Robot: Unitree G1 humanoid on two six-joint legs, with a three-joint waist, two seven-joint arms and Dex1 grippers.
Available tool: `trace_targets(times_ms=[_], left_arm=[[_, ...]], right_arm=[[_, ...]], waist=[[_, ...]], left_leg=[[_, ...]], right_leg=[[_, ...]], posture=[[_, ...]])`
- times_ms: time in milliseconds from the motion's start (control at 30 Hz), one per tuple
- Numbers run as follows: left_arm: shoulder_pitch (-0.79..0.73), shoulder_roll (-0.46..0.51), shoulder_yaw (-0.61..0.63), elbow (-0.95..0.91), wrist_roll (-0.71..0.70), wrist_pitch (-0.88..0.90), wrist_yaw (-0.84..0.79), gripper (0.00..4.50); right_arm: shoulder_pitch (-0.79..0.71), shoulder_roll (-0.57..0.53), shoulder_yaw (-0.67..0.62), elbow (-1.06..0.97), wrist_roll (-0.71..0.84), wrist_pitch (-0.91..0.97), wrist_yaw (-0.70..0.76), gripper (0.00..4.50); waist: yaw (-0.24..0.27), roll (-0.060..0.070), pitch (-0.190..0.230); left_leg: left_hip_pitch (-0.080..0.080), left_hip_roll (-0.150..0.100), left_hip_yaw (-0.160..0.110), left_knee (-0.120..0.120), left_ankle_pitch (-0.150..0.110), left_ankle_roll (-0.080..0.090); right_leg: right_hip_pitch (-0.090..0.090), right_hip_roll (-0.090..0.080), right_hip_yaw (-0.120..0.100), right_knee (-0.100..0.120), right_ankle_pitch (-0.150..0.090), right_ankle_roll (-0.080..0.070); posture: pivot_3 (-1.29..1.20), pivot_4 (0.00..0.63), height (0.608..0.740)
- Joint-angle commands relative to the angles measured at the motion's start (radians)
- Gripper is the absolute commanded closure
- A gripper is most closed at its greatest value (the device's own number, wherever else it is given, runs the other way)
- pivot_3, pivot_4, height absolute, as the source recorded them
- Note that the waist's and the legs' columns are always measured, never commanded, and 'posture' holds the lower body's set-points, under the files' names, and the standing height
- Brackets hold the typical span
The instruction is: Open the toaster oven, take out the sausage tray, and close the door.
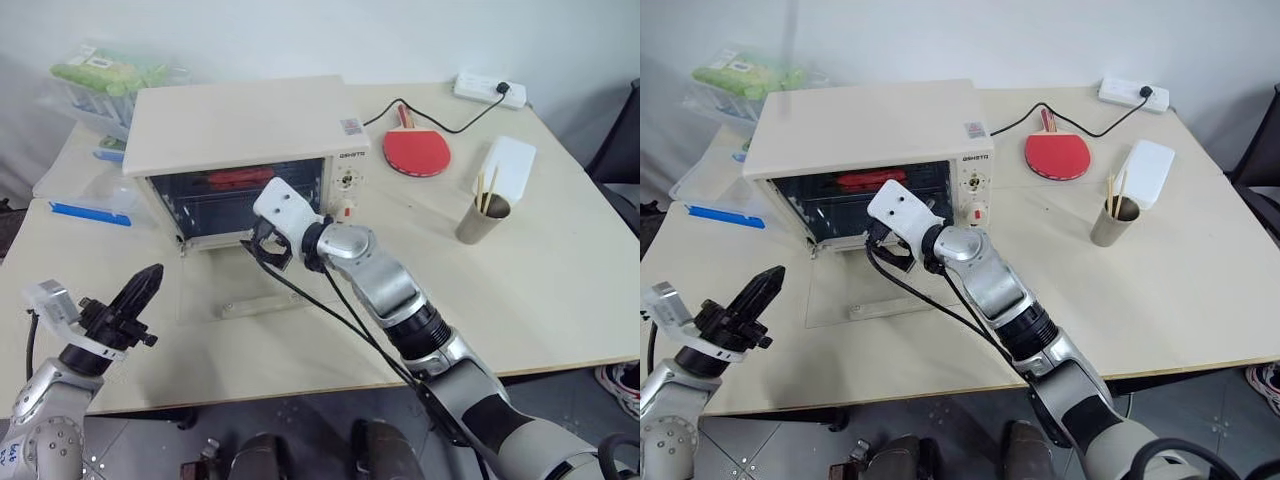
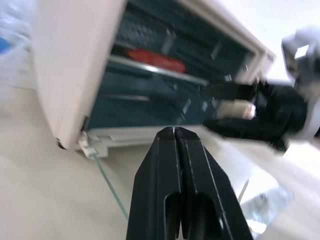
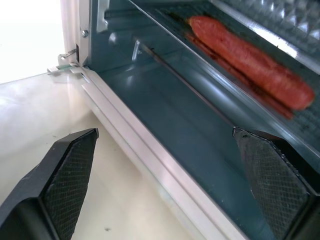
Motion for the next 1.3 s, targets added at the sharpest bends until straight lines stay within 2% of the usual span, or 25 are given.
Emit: trace_targets(times_ms=[33, 133, 467, 633, 767, 1033, 1300], left_arm=[[0.014, -0.008, 0.018, -0.055, -0.044, -0.001, 0.025, 4.46], [0.026, -0.015, 0.015, -0.06, -0.046, -0.006, 0.037, 4.46], [0.03, -0.031, -0.021, -0.065, -0.038, -0.017, 0.044, 4.46], [0.03, -0.033, -0.03, -0.067, -0.04, -0.019, 0.043, 4.46], [0.028, -0.034, -0.033, -0.068, -0.041, -0.019, 0.042, 4.46], [0.022, -0.029, -0.022, -0.07, -0.06, -0.012, 0.044, 4.46], [0.027, -0.027, -0.014, -0.071, -0.069, -0.015, 0.053, 4.46]], right_arm=[[-0.02, 0.076, -0.085, -0.033, 0.069, 0.052, -0.027, 0.0], [-0.023, 0.011, 0.018, -0.028, -0.038, -0.077, -0.003, 0.0], [-0.08, -0.047, 0.112, 0.078, -0.257, -0.277, -0.097, 0.0], [-0.093, -0.036, 0.104, 0.128, -0.292, -0.315, -0.112, 0.0], [-0.123, -0.048, 0.147, 0.176, -0.379, -0.377, -0.135, 0.0], [-0.197, -0.017, 0.172, 0.312, -0.489, -0.383, -0.204, 0.0], [-0.219, -0.01, 0.245, 0.365, -0.602, -0.41, -0.206, 0.0]], waist=[[0.0, 0.0, 0.0], [-0.001, 0.0, 0.0], [-0.002, 0.0, 0.0], [-0.002, 0.0, 0.0], [-0.003, 0.0, 0.0], [-0.004, 0.0, 0.0], [-0.004, 0.0, 0.0]], left_leg=[[0.0, 0.0, 0.0, 0.0, 0.0, 0.0], [0.0, 0.0, 0.0, 0.0, 0.0, 0.0], [0.0, 0.0, 0.0, 0.0, 0.0, 0.0], [0.0, 0.0, 0.0, 0.0, 0.0, 0.0], [0.0, 0.0, 0.0, 0.0, 0.0, 0.0], [0.0, 0.001, 0.0, 0.0, 0.0, 0.0], [0.0, 0.001, 0.0, -0.001, 0.0, 0.0]], right_leg=[[0.0, 0.0, 0.0, 0.0, 0.0, 0.0], [0.0, 0.0, 0.0, 0.0, 0.0, 0.0], [0.0, 0.0, 0.0, 0.0, 0.0, 0.0], [0.0, 0.0, 0.0, 0.0, 0.0, -0.001], [0.0, 0.0, 0.0, 0.0, 0.0, -0.001], [0.0, 0.0, 0.0, 0.0, 0.0, -0.001], [0.0, 0.0, 0.0, 0.0, -0.001, -0.001]], posture=[[0.0, 0.15, 0.74], [0.0, 0.15, 0.74], [0.0, 0.15, 0.74], [0.0, 0.15, 0.74], [0.0, 0.15, 0.74], [0.0, 0.15, 0.74], [0.0, 0.15, 0.74]])
